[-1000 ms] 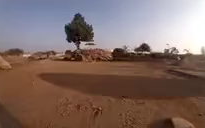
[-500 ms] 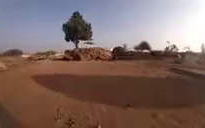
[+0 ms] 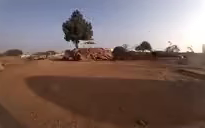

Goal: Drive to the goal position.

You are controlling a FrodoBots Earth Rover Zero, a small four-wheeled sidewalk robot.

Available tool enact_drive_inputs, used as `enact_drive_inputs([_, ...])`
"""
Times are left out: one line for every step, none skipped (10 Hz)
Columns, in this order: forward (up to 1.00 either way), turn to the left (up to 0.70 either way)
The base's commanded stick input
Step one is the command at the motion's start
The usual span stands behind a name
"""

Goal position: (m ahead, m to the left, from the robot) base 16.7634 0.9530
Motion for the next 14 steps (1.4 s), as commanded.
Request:
enact_drive_inputs([0.7, 0.35])
enact_drive_inputs([0.7, 0.35])
enact_drive_inputs([0.7, 0.34])
enact_drive_inputs([0.7, 0.28])
enact_drive_inputs([0.7, 0.11])
enact_drive_inputs([0.7, 0.0])
enact_drive_inputs([0.7, 0.0])
enact_drive_inputs([0.7, 0.0])
enact_drive_inputs([0.7, 0.0])
enact_drive_inputs([0.7, 0.0])
enact_drive_inputs([0.7, 0.0])
enact_drive_inputs([0.7, 0.0])
enact_drive_inputs([0.7, 0.0])
enact_drive_inputs([0.7, 0.0])
